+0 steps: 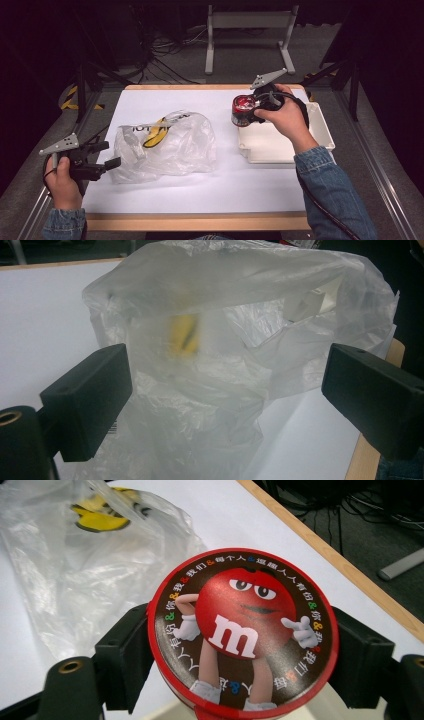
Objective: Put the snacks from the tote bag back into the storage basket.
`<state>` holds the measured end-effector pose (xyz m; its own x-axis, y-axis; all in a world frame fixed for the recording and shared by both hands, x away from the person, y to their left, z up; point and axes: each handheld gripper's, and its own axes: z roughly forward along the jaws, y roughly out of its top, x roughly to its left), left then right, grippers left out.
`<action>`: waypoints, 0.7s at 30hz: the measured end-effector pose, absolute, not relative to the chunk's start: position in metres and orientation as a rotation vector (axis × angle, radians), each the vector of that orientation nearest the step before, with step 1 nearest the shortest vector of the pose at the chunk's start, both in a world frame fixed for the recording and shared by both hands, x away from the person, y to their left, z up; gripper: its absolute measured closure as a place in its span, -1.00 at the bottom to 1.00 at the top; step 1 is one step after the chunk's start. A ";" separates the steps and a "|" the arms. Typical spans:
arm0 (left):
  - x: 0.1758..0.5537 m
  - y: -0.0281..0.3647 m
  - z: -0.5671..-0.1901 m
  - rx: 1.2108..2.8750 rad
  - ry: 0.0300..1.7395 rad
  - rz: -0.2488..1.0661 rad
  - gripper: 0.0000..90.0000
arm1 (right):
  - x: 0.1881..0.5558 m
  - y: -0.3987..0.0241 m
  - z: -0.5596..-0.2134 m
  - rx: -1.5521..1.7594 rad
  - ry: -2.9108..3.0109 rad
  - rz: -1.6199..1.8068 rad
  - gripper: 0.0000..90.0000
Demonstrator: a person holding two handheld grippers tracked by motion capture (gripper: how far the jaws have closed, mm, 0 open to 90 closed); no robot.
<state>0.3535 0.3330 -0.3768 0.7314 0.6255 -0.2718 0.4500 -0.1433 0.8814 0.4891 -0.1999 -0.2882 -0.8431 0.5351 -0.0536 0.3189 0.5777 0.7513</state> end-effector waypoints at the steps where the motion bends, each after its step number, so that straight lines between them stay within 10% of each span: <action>1: 0.353 0.333 -0.377 1.781 0.848 0.189 -0.85 | 0.491 -0.203 -0.289 0.711 2.532 1.125 -0.50; 21: 0.348 0.337 -0.382 1.795 0.898 0.186 -0.87 | 0.522 -0.238 -0.335 0.721 2.558 1.021 -0.50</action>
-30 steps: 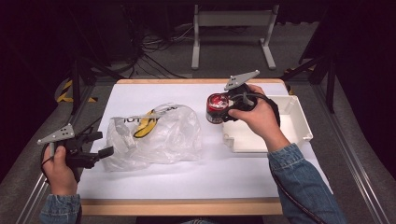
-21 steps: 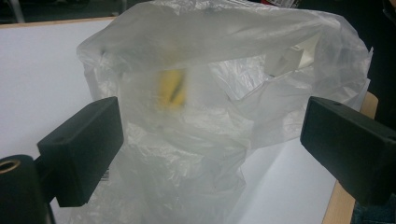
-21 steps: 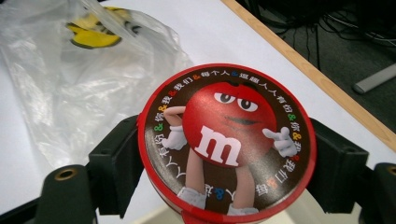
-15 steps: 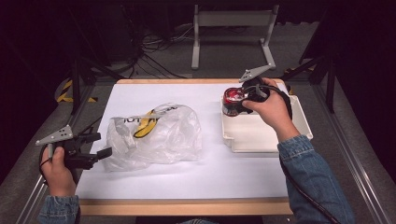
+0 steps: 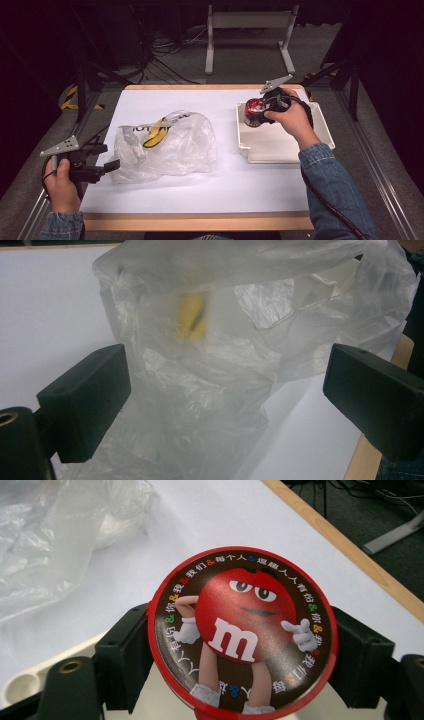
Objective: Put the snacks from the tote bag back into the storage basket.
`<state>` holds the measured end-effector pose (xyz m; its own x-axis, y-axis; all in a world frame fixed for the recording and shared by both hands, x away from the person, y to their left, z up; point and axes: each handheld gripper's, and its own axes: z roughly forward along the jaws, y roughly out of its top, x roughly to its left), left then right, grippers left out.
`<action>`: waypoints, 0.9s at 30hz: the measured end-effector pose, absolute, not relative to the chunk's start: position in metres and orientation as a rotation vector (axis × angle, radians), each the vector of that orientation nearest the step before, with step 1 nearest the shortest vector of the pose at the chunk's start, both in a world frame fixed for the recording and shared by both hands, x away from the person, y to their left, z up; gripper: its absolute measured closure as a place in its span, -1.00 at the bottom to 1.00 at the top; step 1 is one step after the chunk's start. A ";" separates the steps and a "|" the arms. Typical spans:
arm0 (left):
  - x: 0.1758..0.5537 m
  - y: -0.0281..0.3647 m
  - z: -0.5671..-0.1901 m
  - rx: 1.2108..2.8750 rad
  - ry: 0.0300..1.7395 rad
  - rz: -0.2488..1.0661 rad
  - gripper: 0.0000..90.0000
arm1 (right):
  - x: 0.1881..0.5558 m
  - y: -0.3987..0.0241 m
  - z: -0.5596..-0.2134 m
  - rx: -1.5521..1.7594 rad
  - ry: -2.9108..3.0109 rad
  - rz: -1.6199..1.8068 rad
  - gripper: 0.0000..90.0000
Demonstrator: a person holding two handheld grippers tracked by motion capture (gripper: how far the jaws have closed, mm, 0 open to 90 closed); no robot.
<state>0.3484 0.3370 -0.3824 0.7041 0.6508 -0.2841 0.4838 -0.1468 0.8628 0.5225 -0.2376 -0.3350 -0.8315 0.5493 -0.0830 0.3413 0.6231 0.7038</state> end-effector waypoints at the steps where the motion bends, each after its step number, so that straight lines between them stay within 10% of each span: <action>1: 0.347 0.337 -0.383 1.793 0.901 0.187 -0.87 | 0.524 -0.237 -0.338 0.718 2.565 1.020 -0.50; 27: 0.334 0.341 -0.390 1.795 0.956 0.194 -0.88 | 0.542 -0.234 -0.392 0.716 2.644 1.008 -0.50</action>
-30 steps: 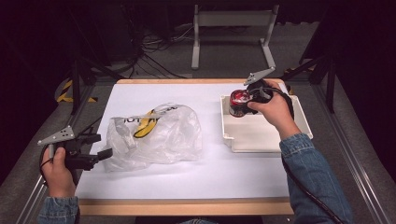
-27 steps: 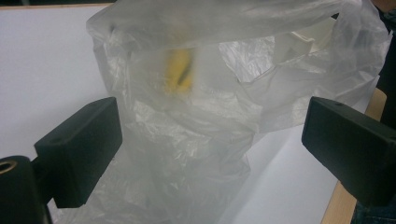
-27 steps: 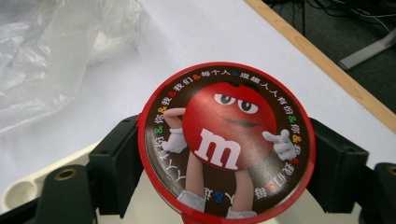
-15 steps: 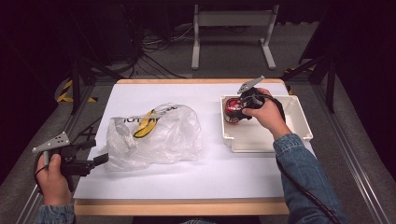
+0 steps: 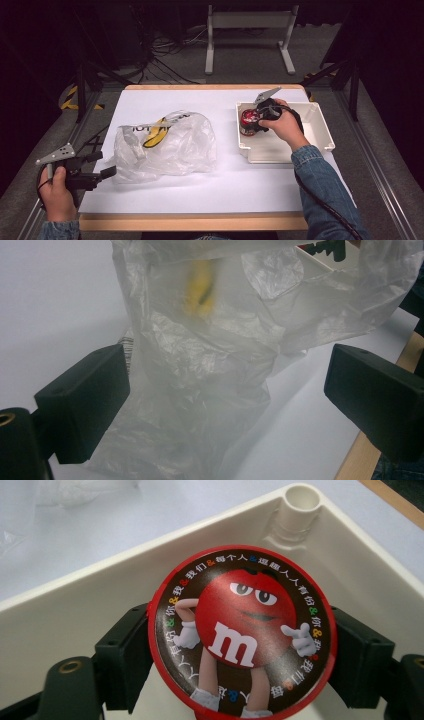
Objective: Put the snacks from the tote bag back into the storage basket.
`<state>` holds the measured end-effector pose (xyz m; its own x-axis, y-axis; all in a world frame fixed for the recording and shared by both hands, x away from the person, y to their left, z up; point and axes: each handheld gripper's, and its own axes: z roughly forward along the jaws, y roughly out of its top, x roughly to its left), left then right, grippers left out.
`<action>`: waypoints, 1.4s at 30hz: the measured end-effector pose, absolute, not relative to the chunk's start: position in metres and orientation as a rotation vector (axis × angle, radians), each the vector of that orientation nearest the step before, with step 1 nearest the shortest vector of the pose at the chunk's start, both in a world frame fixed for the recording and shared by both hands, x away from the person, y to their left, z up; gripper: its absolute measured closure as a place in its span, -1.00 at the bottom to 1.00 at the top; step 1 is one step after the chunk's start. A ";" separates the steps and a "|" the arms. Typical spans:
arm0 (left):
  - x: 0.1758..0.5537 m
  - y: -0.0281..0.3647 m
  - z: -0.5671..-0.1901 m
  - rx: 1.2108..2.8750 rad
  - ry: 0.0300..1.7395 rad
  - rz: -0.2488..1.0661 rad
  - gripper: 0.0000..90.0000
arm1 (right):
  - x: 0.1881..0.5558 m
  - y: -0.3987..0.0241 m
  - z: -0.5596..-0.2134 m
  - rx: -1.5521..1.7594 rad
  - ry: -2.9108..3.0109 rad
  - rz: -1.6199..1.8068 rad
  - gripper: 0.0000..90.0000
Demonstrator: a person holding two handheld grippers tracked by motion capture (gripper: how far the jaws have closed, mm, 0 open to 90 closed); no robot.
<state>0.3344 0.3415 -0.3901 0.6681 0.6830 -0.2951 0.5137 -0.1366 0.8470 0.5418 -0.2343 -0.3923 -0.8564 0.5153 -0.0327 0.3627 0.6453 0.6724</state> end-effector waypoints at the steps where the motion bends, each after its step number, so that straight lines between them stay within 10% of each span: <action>1: 0.335 0.341 -0.390 1.801 0.951 0.193 -0.88 | 0.542 -0.234 -0.393 0.715 2.645 1.009 -0.50; 17: 0.340 0.334 -0.392 1.812 0.929 0.178 -0.89 | 0.539 -0.235 -0.400 0.680 2.624 1.048 -0.52; 27: 0.342 0.327 -0.393 1.824 0.913 0.175 -0.91 | 0.531 -0.240 -0.389 0.725 2.561 1.119 -0.88; 42: 0.337 0.315 -0.403 1.849 0.867 0.139 -0.93 | 0.464 -0.267 -0.344 0.798 2.348 1.342 -0.88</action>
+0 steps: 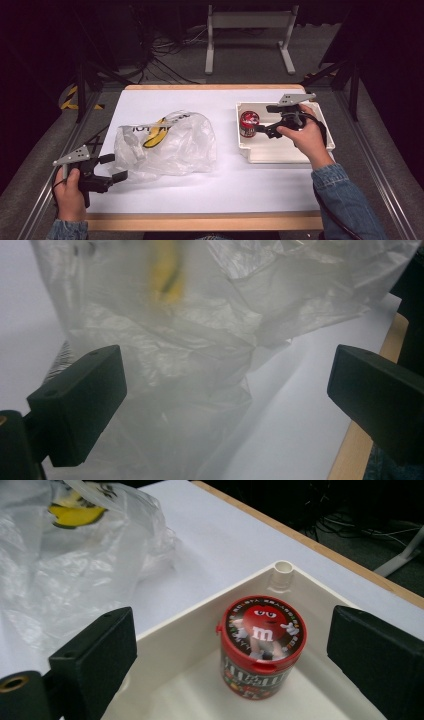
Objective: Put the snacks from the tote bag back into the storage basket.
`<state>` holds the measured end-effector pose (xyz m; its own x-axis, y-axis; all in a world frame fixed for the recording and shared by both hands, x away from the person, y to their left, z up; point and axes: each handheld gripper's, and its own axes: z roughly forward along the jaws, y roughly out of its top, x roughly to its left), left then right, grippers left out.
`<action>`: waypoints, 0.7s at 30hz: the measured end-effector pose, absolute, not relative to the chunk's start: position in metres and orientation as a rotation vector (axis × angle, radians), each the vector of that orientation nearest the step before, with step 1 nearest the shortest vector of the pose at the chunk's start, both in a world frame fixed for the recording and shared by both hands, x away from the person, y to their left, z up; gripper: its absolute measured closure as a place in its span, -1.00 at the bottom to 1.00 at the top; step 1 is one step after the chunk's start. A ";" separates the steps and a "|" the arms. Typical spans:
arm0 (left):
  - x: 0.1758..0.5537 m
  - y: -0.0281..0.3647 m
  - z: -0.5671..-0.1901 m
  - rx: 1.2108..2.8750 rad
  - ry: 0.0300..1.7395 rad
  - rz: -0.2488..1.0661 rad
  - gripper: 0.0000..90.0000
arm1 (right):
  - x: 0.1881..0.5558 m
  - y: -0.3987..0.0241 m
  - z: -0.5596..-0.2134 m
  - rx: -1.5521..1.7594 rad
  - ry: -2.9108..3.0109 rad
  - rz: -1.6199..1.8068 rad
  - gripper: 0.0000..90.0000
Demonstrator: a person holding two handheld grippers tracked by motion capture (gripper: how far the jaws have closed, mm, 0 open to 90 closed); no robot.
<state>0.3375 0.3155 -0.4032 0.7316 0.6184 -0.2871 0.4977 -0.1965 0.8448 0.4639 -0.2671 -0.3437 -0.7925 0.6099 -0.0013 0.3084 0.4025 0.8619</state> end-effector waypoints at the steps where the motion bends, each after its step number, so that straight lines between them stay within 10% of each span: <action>1: 0.337 0.313 -0.403 1.854 0.853 0.141 -0.93 | 0.458 -0.269 -0.342 0.801 2.342 1.356 -0.88; 21: 0.337 0.283 -0.406 1.873 0.769 0.078 -0.94 | 0.373 -0.272 -0.352 0.774 2.357 1.500 -0.90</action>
<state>0.3371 0.2826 -0.4058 0.7903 0.5399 -0.2896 0.4706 -0.2322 0.8512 0.3733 -0.2720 -0.3518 -0.8302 0.5522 0.0766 0.3033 0.3322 0.8931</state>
